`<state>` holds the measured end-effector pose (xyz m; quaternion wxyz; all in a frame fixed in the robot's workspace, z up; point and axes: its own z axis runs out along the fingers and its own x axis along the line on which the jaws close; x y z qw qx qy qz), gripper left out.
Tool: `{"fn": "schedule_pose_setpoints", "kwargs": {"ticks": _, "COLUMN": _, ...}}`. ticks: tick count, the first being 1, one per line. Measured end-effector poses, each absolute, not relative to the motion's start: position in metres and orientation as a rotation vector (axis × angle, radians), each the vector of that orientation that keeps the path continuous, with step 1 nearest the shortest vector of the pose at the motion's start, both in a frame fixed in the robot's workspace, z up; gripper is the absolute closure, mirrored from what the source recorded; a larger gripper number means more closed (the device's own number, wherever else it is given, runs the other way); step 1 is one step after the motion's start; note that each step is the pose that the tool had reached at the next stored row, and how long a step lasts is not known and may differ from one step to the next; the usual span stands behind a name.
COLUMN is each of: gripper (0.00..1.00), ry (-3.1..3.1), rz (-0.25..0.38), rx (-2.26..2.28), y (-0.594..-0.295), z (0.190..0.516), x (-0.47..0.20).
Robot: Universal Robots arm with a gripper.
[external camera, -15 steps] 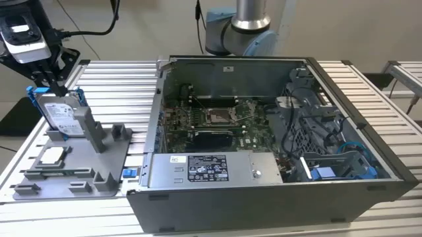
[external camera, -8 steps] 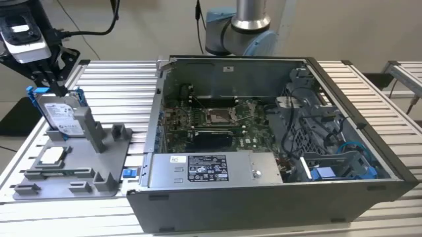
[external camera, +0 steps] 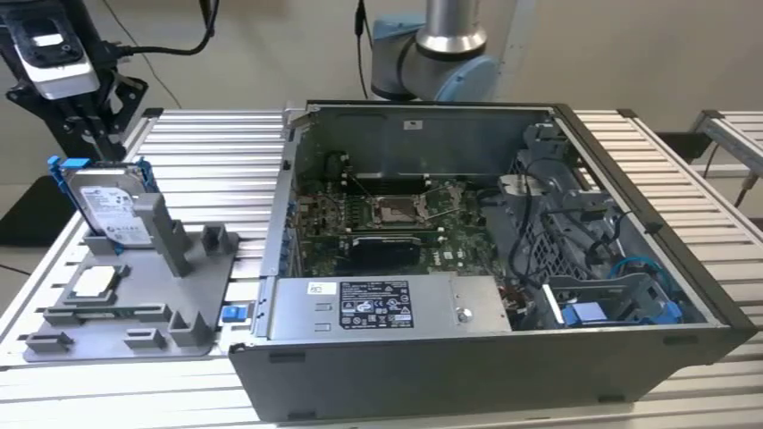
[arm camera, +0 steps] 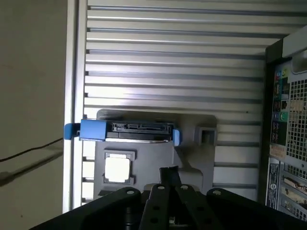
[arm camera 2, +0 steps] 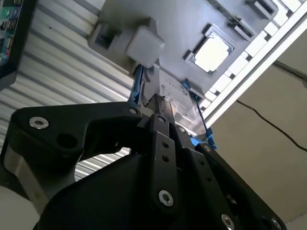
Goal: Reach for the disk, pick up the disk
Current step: 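Reach for the disk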
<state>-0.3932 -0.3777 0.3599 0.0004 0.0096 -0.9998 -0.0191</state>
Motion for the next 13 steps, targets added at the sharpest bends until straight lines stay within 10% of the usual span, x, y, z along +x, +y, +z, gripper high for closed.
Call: {"fn": "schedule_pose_setpoints", "kwargs": {"ticks": 13, "gripper": 1.0, "ry": -3.14, "rz": -0.06, "rx": 0.03, "y": -0.347, "z": 0.354, "x": -0.447}}
